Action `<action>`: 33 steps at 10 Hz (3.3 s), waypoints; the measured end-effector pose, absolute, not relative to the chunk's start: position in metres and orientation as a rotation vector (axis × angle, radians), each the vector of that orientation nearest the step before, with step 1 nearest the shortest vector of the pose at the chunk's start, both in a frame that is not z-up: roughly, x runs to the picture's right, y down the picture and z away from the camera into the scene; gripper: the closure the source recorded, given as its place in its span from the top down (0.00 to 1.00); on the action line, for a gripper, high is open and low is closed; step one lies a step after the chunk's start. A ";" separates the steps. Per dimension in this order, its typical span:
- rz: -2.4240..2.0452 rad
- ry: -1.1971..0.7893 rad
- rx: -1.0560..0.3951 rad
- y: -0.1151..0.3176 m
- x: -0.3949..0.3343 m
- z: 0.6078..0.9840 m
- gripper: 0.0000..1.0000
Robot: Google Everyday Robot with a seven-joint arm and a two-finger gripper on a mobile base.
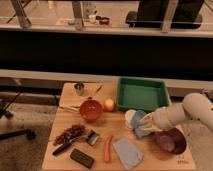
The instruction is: Stack cups on top of each other
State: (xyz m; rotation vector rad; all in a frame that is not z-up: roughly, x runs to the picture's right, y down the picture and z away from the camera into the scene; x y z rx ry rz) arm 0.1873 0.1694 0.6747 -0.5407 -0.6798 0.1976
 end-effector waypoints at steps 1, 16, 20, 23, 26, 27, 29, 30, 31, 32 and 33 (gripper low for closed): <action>0.202 -0.679 -0.539 0.168 0.189 0.676 0.00; 0.217 -0.704 -0.530 0.155 0.179 0.678 0.00; 0.204 -0.707 -0.529 0.151 0.170 0.679 0.00; 0.195 -0.706 -0.529 0.148 0.164 0.683 0.00; 0.188 -0.703 -0.532 0.146 0.159 0.690 0.00; 0.188 -0.702 -0.534 0.147 0.158 0.692 0.00; 0.189 -0.698 -0.537 0.149 0.158 0.699 0.00; 0.191 -0.697 -0.538 0.149 0.159 0.702 0.00; 0.194 -0.695 -0.537 0.149 0.161 0.704 0.00; 0.194 -0.694 -0.536 0.149 0.163 0.707 0.00; 0.195 -0.692 -0.534 0.149 0.165 0.710 0.00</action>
